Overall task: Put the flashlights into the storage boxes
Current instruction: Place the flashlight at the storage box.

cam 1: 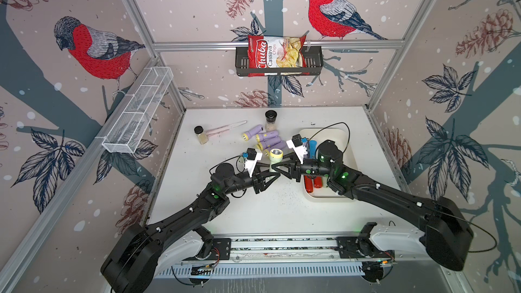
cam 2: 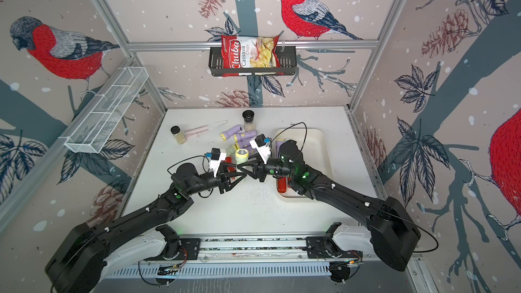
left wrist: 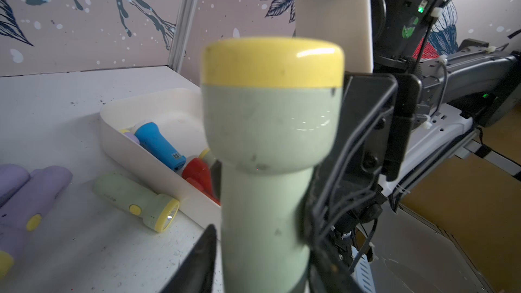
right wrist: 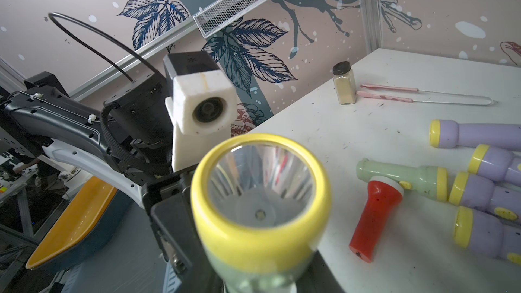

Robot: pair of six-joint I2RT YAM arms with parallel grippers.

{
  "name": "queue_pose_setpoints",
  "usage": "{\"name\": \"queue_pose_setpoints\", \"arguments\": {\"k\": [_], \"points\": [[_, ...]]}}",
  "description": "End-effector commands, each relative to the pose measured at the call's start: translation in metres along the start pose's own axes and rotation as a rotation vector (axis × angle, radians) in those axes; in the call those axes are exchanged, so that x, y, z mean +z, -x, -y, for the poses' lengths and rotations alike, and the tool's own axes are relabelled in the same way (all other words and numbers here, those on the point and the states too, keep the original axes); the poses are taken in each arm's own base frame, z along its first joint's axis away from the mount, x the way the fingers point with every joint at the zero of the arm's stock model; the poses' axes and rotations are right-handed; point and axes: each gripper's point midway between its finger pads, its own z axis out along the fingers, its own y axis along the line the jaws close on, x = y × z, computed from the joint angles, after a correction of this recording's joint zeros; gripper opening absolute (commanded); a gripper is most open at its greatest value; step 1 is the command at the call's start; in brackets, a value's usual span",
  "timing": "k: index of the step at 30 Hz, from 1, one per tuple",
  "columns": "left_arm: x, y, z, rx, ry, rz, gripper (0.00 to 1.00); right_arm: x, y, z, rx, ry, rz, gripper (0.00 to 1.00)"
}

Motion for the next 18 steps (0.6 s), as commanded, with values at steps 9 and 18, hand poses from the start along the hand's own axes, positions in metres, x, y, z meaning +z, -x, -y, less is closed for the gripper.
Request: {"name": "queue_pose_setpoints", "arguments": {"k": [9, 18], "points": [[-0.005, -0.005, -0.045, -0.018, 0.263, -0.029, 0.97, -0.057, -0.001, 0.096, 0.137, -0.354, -0.077, 0.29], [-0.010, -0.011, -0.090, -0.049, 0.507, -0.092, 0.96, -0.170, -0.041, 0.204, 0.415, -0.817, -0.254, 0.30]]}}
